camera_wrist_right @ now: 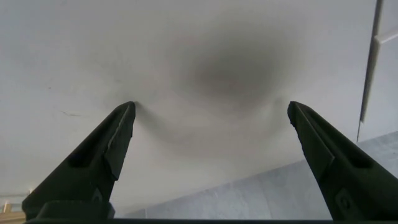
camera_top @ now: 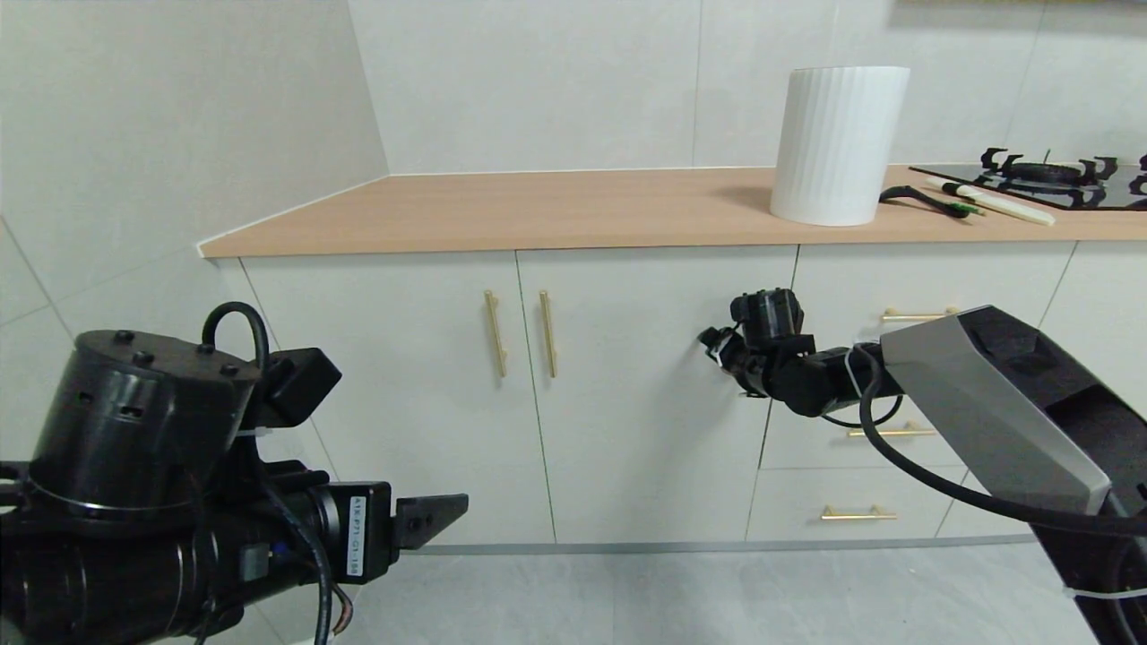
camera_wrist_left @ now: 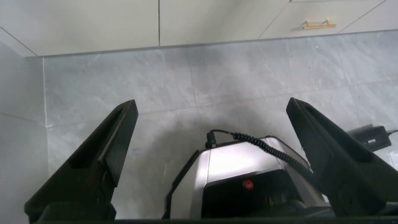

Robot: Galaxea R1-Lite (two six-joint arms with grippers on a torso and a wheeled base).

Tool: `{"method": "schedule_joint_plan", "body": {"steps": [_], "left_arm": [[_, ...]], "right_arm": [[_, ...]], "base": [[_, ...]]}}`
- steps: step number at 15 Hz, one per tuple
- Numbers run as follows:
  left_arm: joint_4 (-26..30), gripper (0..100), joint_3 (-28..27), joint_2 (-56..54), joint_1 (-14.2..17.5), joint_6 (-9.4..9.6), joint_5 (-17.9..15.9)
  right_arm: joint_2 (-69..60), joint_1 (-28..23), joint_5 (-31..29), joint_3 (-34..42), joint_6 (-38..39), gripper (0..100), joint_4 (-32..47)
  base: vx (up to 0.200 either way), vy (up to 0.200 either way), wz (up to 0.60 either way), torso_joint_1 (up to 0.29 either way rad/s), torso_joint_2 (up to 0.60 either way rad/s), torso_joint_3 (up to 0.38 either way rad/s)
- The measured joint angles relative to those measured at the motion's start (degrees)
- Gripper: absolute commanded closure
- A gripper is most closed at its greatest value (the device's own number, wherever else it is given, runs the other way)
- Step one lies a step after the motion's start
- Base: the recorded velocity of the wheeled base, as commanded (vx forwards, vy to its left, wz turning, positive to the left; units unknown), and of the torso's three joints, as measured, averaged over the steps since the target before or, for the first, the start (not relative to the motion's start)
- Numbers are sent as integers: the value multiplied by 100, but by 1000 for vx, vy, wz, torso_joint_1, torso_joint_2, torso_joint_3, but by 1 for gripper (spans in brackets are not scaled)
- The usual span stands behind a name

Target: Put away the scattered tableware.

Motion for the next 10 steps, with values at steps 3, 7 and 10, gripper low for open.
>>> {"method": "schedule_joint_plan", "body": {"steps": [3,7,10], "left_arm": [[2,0,-1,-2,0,-5,0],[2,0,-1,-5,2,-5,0],[0,0,-1,-7,2,-5,0]], "right_arm": [[-9,-10,0,26,0,0,11],[-449,22,260,549,-11,0,30],[-1430,117,1247,1630,-257,0,7]], "base": [[0,0,0,0,0,0],[0,0,0,0,0,0],[0,0,0,0,0,0]]}}
